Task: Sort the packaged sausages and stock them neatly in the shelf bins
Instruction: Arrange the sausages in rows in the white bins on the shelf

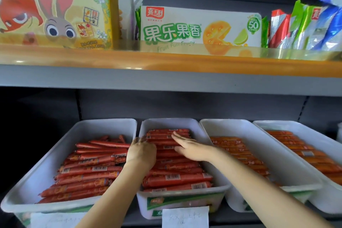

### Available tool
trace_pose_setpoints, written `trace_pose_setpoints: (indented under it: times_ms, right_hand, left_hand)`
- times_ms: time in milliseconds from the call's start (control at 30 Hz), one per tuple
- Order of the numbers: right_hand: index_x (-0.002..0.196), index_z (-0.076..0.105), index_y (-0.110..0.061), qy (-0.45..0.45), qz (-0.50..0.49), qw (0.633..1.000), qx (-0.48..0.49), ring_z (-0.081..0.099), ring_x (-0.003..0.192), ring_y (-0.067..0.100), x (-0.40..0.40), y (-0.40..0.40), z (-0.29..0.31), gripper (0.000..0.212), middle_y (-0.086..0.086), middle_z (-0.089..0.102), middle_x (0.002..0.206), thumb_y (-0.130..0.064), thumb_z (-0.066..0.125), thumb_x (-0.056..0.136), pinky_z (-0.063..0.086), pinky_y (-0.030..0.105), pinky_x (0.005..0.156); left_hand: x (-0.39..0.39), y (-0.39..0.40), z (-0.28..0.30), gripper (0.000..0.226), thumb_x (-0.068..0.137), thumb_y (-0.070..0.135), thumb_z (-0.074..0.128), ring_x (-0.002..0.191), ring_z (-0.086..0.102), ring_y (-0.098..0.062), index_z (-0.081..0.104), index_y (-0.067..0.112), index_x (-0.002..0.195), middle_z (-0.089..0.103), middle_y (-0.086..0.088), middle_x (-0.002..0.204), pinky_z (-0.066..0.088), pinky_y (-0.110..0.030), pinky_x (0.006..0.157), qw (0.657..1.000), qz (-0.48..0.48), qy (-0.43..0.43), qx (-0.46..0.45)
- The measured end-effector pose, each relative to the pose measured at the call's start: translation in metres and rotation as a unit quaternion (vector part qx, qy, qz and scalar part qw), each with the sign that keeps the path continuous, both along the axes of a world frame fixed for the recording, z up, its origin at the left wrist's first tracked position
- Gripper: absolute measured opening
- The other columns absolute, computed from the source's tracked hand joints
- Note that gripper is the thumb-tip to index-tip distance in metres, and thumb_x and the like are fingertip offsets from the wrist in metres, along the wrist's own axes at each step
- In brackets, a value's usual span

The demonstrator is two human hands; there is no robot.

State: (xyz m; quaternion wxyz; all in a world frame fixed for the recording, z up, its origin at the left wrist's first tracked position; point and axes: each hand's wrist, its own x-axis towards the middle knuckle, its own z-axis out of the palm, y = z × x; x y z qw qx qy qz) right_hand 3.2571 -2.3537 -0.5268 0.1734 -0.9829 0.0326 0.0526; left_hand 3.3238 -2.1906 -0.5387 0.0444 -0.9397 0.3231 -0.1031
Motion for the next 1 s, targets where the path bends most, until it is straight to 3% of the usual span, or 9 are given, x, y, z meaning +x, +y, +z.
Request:
trace_pose_setpoints:
  times_ms: [100, 200, 300, 433, 567, 633, 733, 867, 1000]
  right_hand:
    - [0.145, 0.036, -0.023, 0.034, 0.091, 0.995, -0.011, 0.034, 0.138, 0.014, -0.033, -0.002, 0.018, 0.049, -0.004, 0.035, 0.151, -0.033, 0.047, 0.098, 0.025, 0.030, 0.115]
    - [0.146, 0.033, -0.029, 0.102, 0.130, 0.985, -0.041, 0.030, 0.137, 0.008, -0.053, 0.001, 0.020, 0.069, -0.011, 0.031, 0.152, -0.046, 0.063, 0.086, 0.025, 0.029, 0.115]
    - [0.144, 0.035, -0.028, 0.087, 0.117, 0.988, -0.055, 0.031, 0.138, 0.014, -0.043, 0.001, 0.017, 0.080, -0.007, 0.032, 0.151, -0.053, 0.069, 0.076, 0.027, 0.034, 0.114]
    - [0.141, 0.042, -0.019, -0.029, 0.054, 0.996, -0.064, 0.038, 0.133, 0.017, -0.035, -0.007, 0.034, 0.065, -0.001, 0.040, 0.146, -0.042, 0.066, 0.085, 0.030, 0.028, 0.109]
    - [0.142, 0.039, -0.023, 0.050, 0.098, 0.992, -0.058, 0.042, 0.130, 0.016, -0.043, 0.003, 0.020, 0.071, -0.003, 0.044, 0.144, -0.045, 0.068, 0.081, 0.034, 0.032, 0.109]
    - [0.136, 0.048, -0.021, 0.008, 0.082, 0.995, -0.058, 0.046, 0.126, 0.018, -0.040, 0.006, 0.010, 0.056, -0.001, 0.050, 0.137, -0.036, 0.066, 0.085, 0.037, 0.032, 0.106]
    - [0.123, 0.059, -0.018, -0.061, 0.043, 0.991, -0.107, 0.051, 0.117, 0.024, -0.025, 0.009, 0.005, 0.035, 0.005, 0.054, 0.127, -0.025, 0.063, 0.089, 0.043, 0.035, 0.098]
    - [0.118, 0.061, -0.013, -0.134, -0.023, 0.988, -0.073, 0.058, 0.107, 0.022, -0.014, 0.016, 0.006, 0.026, 0.007, 0.060, 0.120, -0.021, 0.056, 0.093, 0.044, 0.029, 0.091]
    - [0.120, 0.063, -0.017, -0.126, -0.016, 0.992, -0.013, 0.055, 0.114, 0.016, -0.029, 0.005, 0.013, 0.029, 0.000, 0.061, 0.125, -0.009, 0.051, 0.095, 0.040, 0.025, 0.098]
  left_hand:
    - [-0.004, 0.001, 0.005, 0.038, 0.092, 0.010, 0.036, 0.129, 0.040, -0.022, 0.057, 0.016, 0.122, 0.053, -0.007, 0.131, 0.022, -0.032, 0.113, 1.000, -0.006, 0.008, -0.021]
    - [-0.007, 0.001, 0.010, 0.039, 0.091, 0.008, 0.034, 0.127, 0.043, -0.023, 0.057, 0.017, 0.122, 0.055, -0.008, 0.128, 0.018, -0.035, 0.116, 0.999, -0.007, 0.023, -0.035]
    - [-0.007, 0.002, 0.013, 0.039, 0.090, 0.007, 0.035, 0.125, 0.046, -0.019, 0.058, 0.020, 0.119, 0.060, -0.004, 0.123, 0.008, -0.035, 0.118, 0.997, -0.023, 0.046, -0.058]
    - [-0.005, 0.005, 0.018, 0.045, 0.091, 0.008, 0.035, 0.118, 0.053, -0.019, 0.057, 0.028, 0.125, 0.063, 0.001, 0.122, 0.011, -0.031, 0.116, 0.989, -0.042, 0.038, -0.134]
    - [-0.006, 0.016, 0.019, 0.043, 0.095, 0.013, 0.035, 0.119, 0.052, -0.021, 0.050, 0.028, 0.132, 0.059, -0.002, 0.128, 0.018, -0.032, 0.113, 0.994, -0.074, 0.064, -0.049]
    - [-0.008, 0.019, 0.016, 0.042, 0.095, 0.015, 0.036, 0.122, 0.051, -0.019, 0.050, 0.028, 0.132, 0.057, -0.002, 0.131, 0.021, -0.029, 0.112, 0.993, -0.095, 0.071, -0.024]
    - [-0.008, 0.022, 0.015, 0.041, 0.094, 0.013, 0.036, 0.118, 0.052, -0.019, 0.052, 0.025, 0.129, 0.059, -0.002, 0.127, 0.021, -0.026, 0.111, 0.993, -0.088, 0.060, -0.058]
    - [-0.008, 0.022, 0.010, 0.038, 0.096, 0.017, 0.034, 0.123, 0.048, -0.016, 0.052, 0.026, 0.129, 0.056, 0.000, 0.131, 0.013, -0.029, 0.117, 0.994, -0.088, 0.054, -0.043]
    - [-0.007, 0.022, 0.009, 0.040, 0.098, 0.024, 0.033, 0.138, 0.030, -0.013, 0.046, 0.030, 0.135, 0.046, 0.004, 0.142, 0.004, -0.034, 0.119, 0.994, -0.091, 0.059, 0.011]
